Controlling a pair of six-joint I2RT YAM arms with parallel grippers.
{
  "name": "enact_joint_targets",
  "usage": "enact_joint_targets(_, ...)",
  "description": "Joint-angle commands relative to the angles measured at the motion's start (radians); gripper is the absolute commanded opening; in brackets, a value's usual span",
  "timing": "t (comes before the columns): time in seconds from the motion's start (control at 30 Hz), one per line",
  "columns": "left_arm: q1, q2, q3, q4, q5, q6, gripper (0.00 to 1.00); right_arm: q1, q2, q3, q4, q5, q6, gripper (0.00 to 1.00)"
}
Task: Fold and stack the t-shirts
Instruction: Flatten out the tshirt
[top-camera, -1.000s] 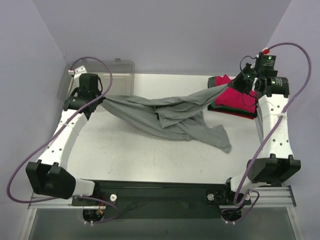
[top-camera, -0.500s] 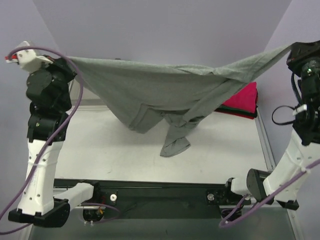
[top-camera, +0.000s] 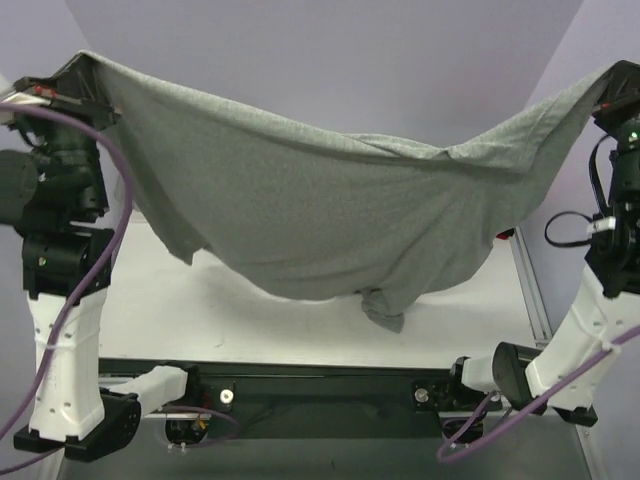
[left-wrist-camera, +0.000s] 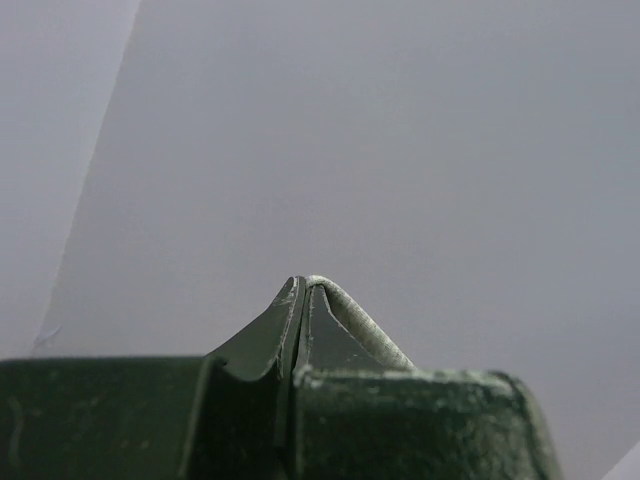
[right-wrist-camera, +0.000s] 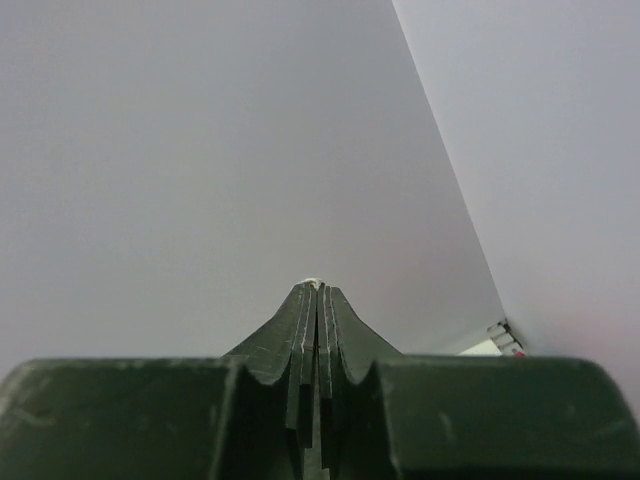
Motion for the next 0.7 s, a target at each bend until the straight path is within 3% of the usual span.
enact_joint_targets(0.0,0.002,0.152,0.056,-0.031,0.106,-0.014,0.00,-0.019,0.132,-0.023,0.078,-0.050,0.008,0.00)
enact_joint_targets(0.23,0.014,0.382,0.230,-0.110,0.170,-0.052,0.00,-0.064,0.249,0.008,0.080,-0.111,0.056,0.00)
enact_joint_targets(0.33,0.014,0.413,0.292,-0.130,0.207,-0.057,0.00,-0.071,0.252,0.036,0.083,-0.118,0.062,0.00)
enact_joint_targets(0.5,0.015,0.366,0.259,-0.081,0.238,-0.055,0.00,-0.090,0.215,0.043,0.113,-0.138,0.085,0.00)
enact_joint_targets(0.67,0.015,0.234,0.108,0.040,0.325,-0.083,0.00,-0.111,0.148,0.042,0.170,-0.137,0.106,0.00)
